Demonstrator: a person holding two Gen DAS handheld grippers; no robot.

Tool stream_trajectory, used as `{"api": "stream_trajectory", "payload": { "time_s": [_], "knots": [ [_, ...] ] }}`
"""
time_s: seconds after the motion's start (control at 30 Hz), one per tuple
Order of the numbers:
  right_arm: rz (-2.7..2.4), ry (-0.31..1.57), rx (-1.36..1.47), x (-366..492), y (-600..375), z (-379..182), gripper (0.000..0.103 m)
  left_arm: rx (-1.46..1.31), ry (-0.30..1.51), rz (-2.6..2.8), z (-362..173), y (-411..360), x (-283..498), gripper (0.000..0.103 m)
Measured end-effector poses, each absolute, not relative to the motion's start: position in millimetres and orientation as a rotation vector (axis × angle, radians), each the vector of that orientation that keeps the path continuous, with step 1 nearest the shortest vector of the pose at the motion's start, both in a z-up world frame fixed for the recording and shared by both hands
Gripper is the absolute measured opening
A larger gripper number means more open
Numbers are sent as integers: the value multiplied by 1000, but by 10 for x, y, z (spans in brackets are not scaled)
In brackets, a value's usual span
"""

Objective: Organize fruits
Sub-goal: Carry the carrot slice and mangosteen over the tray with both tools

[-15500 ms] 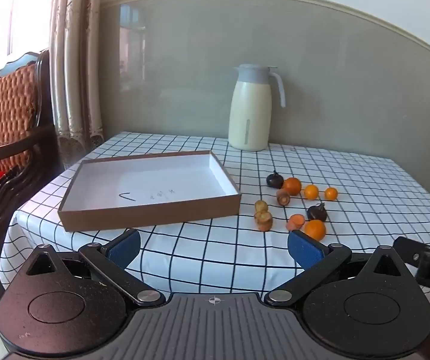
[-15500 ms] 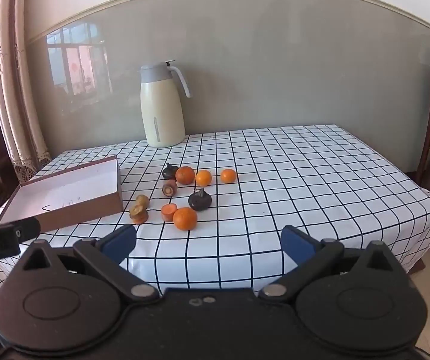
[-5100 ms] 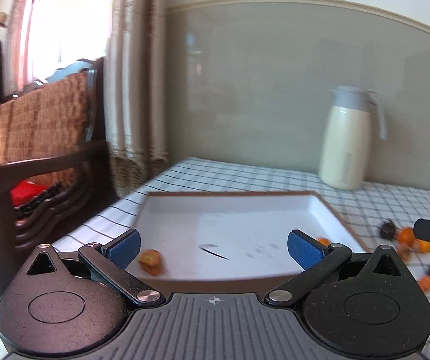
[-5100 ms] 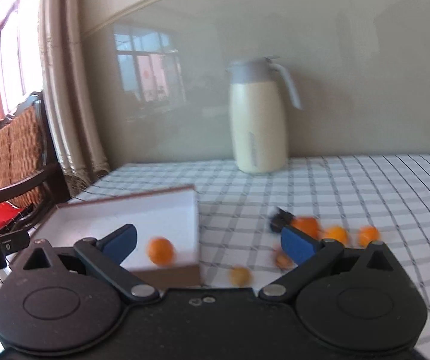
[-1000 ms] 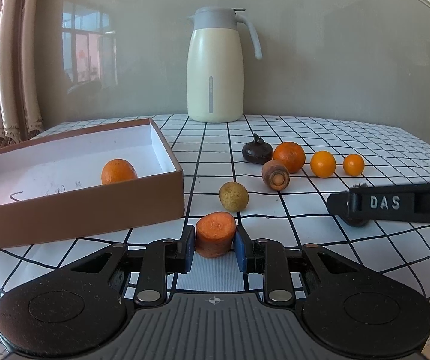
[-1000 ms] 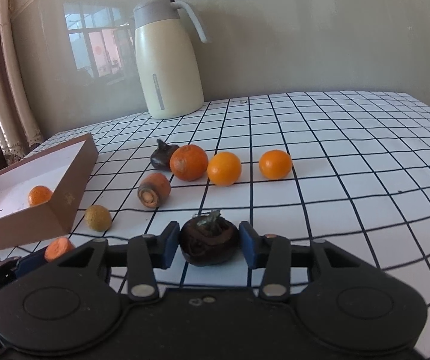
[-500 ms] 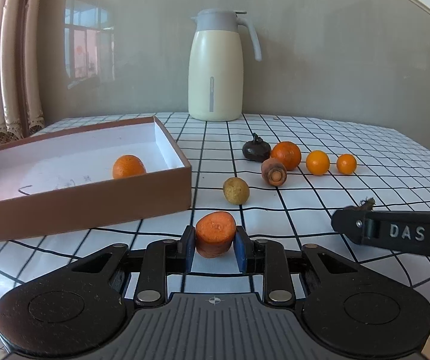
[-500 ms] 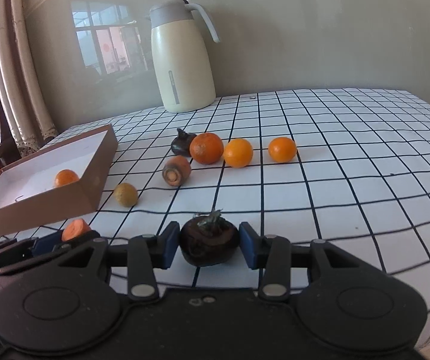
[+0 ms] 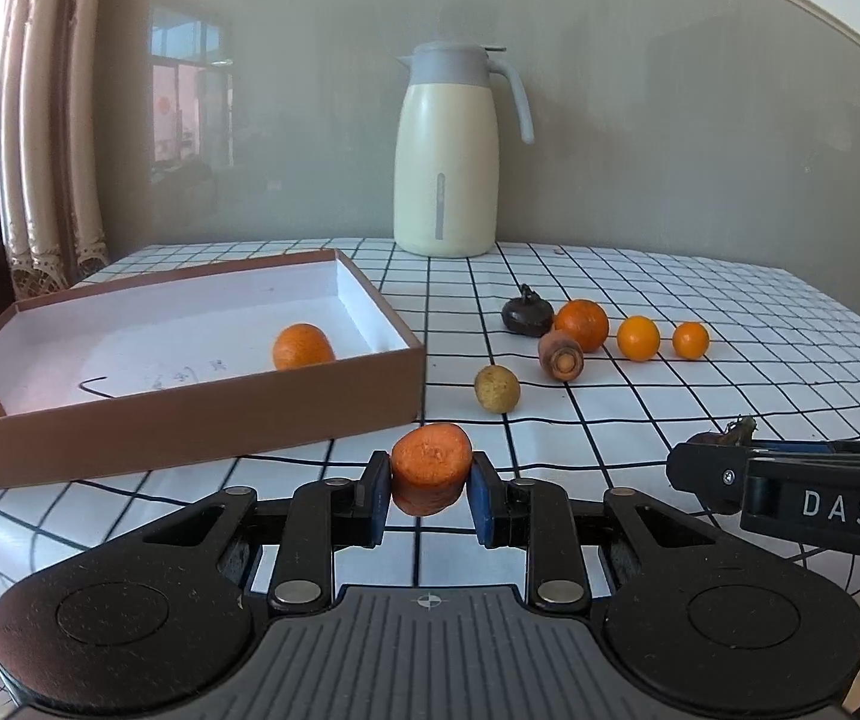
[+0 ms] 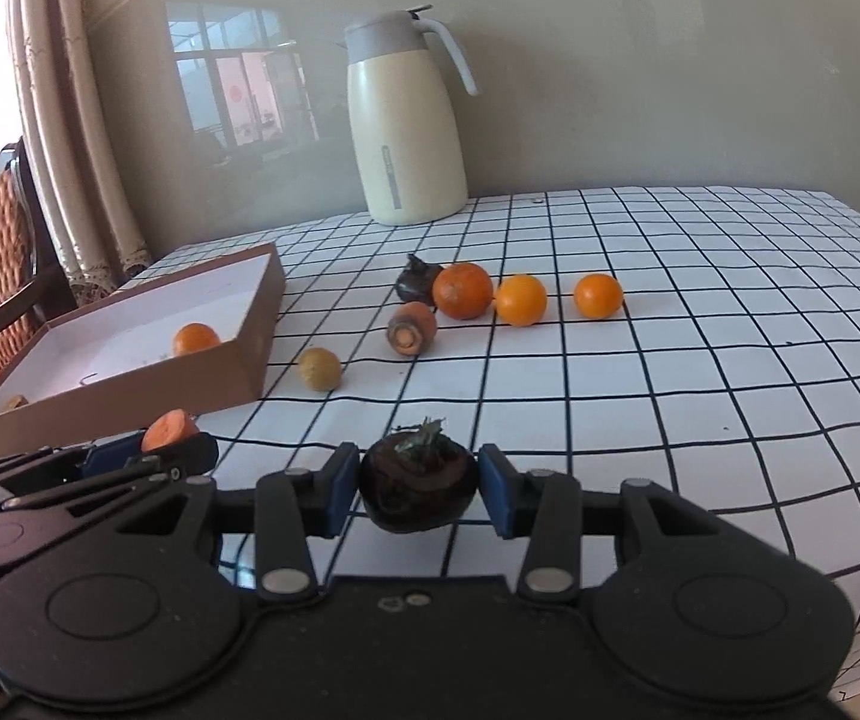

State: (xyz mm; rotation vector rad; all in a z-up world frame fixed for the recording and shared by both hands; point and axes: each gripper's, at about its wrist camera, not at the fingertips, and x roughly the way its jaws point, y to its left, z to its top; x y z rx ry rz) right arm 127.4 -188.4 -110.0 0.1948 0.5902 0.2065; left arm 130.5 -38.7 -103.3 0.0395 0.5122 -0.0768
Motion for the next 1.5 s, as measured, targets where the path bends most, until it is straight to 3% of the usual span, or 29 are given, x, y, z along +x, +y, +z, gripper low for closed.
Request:
{"api": "stream_trajectory", "payload": {
  "time_s": [0.77, 1.5],
  "knots": [
    [413, 476, 148, 1277, -1051, -519, 35, -26, 438, 88, -544, 615, 977, 28],
    [488, 446, 131, 1685, -552, -369, 35, -61, 413, 223, -421, 1263, 1207, 28]
  ]
}}
